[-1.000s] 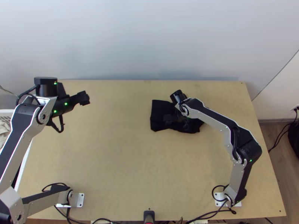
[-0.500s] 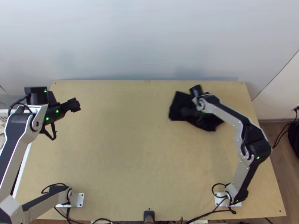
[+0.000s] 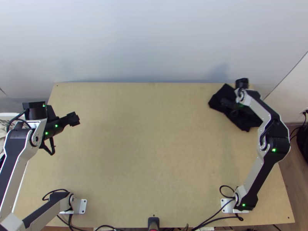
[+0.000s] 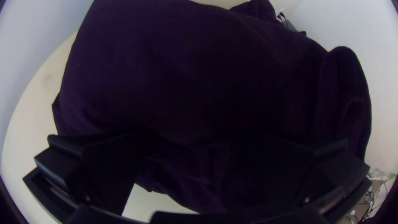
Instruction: Fold the t-shirt
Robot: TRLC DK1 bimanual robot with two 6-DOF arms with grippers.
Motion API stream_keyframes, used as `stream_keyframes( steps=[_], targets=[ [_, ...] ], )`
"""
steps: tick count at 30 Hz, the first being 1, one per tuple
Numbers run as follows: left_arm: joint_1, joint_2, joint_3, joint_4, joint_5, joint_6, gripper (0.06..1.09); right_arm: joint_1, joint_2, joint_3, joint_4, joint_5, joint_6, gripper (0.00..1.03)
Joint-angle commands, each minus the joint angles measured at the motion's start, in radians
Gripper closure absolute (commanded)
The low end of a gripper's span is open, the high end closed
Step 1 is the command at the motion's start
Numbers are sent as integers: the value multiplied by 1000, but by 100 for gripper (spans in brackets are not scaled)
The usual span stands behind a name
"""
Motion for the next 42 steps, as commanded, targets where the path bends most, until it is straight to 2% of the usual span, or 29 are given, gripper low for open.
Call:
stream_keyframes(
  steps=[1,5,9,14,19,25,31,36,38,42],
  targets=[
    [35,-54,-58,1,1,28,10,-104,105,180,-33,-2,-9,4],
    [67,-91,-91,2,1,49,10,-95,54,195,-83,-8,-6,4],
    [96,-141,-114,22,1,63,10,-81,-42,185,-64,-77,-17,4],
    [111,-189,-129,32,-24,69,10,-46,-121,183,-64,-105,-93,4],
    [122,-275,-170,79,-78,79,10,76,-312,88,-57,-105,-171,4],
    [205,-399,-276,179,-78,148,10,258,-610,-266,59,-105,-205,4],
    [197,-568,-483,220,-108,212,10,422,-935,-730,344,-54,-205,4],
    [208,-706,-626,239,-139,221,10,499,-1280,-1076,624,15,-225,4],
    [225,-767,-677,239,-160,224,10,510,-1362,-1147,636,28,-233,4],
    [225,-1022,-776,297,-162,327,10,502,-1515,-1276,668,30,-244,4]
  ],
)
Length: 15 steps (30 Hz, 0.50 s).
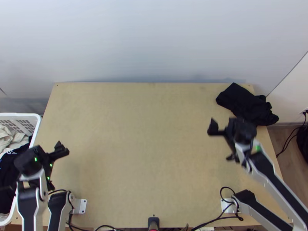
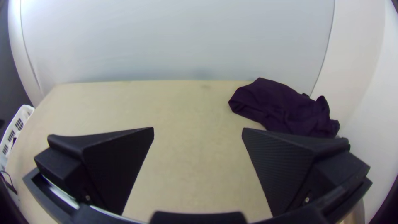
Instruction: Fold the t-shirt
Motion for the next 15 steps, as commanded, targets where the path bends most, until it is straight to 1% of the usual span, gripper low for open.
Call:
stream_keyframes(
  steps=[1,3,8,11,13,15],
  targets=[
    [15,-348,-189,54,-27,101,10,39,-339,-327,152,35,-30,4],
    [20,-346,-200,40,-43,108,10,37,-394,-384,156,35,-30,4],
    [35,-352,-229,77,-47,108,10,40,-549,-492,100,35,-47,4],
    [35,-351,-252,115,-47,105,10,43,-761,-535,-24,35,-50,4],
    [34,-351,-260,146,-45,68,10,37,-886,-545,-21,43,-60,4],
    [20,-351,-263,166,-39,68,10,40,-902,-545,-13,66,-75,4]
  ],
)
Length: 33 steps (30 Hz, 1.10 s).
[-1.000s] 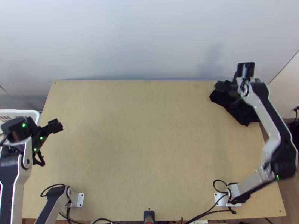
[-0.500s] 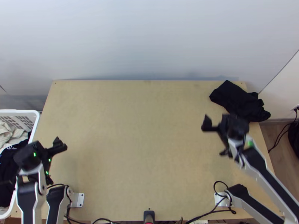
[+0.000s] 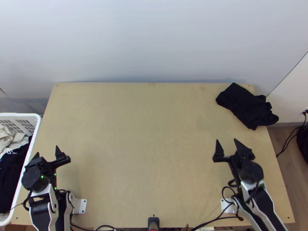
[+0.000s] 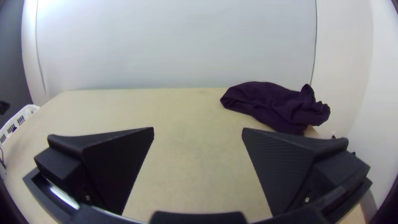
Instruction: Fold the t-shirt
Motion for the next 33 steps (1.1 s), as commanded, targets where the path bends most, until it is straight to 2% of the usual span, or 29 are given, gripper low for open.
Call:
stream_keyframes(
  steps=[1,5,7,12,33],
  targets=[
    [-17,-27,-40,63,8,-22,10,2,-259,-81,-47,49,-31,4],
    [-31,-27,-39,54,8,-22,10,-27,-262,-89,-47,61,-43,4],
    [-31,-28,-37,34,8,-24,10,-35,-262,-89,-46,100,-46,4],
    [-13,-28,-36,28,8,-24,10,-124,-259,-89,-47,103,-41,4],
    [-13,-27,-36,28,8,-24,10,-125,-259,-89,-47,103,-41,4]
  ],
)
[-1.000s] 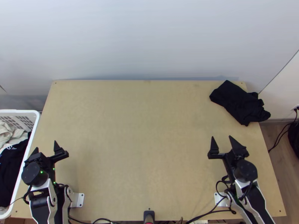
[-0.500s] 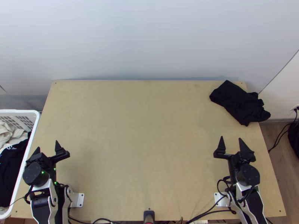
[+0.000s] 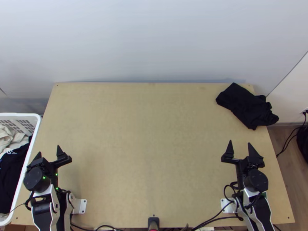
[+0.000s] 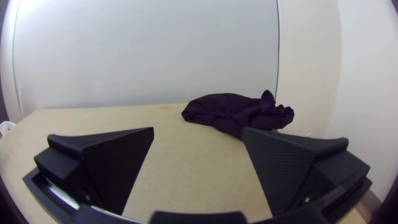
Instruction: Fold the t-shirt
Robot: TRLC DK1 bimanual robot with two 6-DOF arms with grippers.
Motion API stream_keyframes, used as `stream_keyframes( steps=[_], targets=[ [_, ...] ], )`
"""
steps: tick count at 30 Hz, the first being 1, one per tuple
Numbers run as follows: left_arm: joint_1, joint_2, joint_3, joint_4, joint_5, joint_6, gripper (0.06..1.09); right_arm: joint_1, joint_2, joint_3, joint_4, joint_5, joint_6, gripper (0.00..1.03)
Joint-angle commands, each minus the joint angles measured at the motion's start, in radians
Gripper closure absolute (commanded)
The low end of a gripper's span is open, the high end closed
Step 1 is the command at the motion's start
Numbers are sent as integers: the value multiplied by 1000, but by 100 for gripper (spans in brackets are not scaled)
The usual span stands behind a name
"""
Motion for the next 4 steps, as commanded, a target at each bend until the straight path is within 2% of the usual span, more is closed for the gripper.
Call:
stream_keyframes(
  steps=[1,4],
  targets=[
    [1,0,0,1,0,0,10,-2,-1,0,-1,0,-1,4],
    [1,0,0,1,0,0,10,-2,-1,0,-1,0,-1,4]
  ],
)
